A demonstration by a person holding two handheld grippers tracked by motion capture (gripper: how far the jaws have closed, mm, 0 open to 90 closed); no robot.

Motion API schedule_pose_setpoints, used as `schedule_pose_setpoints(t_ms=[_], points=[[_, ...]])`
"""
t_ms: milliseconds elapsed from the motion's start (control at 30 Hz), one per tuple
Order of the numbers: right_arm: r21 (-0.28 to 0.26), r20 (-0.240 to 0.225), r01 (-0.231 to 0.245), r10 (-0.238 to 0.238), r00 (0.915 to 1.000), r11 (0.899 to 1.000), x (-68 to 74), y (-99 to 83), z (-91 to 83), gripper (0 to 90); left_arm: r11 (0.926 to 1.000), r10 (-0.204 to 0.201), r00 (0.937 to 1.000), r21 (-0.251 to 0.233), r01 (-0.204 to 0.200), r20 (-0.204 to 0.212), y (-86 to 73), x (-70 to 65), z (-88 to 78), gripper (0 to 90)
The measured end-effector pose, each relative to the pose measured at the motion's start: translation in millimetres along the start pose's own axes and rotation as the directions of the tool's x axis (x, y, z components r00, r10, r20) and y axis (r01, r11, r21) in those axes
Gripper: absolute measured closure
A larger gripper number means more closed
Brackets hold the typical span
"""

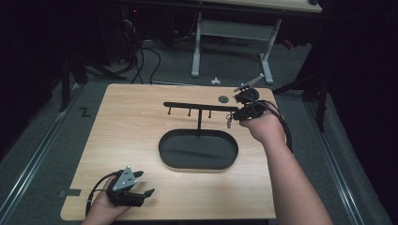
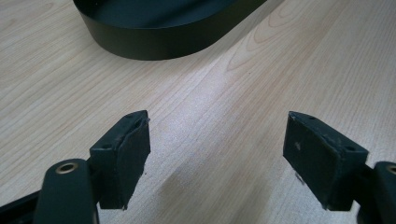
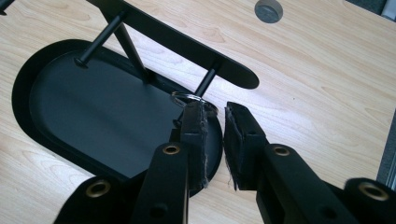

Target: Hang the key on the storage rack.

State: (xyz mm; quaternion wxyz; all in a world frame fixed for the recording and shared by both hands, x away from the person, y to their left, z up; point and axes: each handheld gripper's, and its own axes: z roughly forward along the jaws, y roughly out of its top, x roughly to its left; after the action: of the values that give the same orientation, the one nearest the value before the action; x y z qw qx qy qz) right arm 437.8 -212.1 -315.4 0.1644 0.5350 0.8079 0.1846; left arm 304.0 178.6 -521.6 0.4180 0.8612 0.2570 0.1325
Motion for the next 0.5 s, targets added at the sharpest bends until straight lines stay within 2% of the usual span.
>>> schedule_pose_setpoints(t_ms=[267, 500], points=[[0.003, 0.000, 0.005, -0.005, 1.0000, 1.000, 3.4, -1.4, -1.4, 76.6, 1.0000, 0.000, 1.0000, -0.002, 0.000, -0.002, -0.1, -0.3, 0.6, 23.6], [0.006, -0.008, 0.006, -0.006, 0.9999, 1.000, 5.3, -9.6, -4.4, 74.2, 1.0000, 0.003, 1.0000, 0.003, -0.003, 0.002, 0.4, -0.8, 1.1, 23.6]])
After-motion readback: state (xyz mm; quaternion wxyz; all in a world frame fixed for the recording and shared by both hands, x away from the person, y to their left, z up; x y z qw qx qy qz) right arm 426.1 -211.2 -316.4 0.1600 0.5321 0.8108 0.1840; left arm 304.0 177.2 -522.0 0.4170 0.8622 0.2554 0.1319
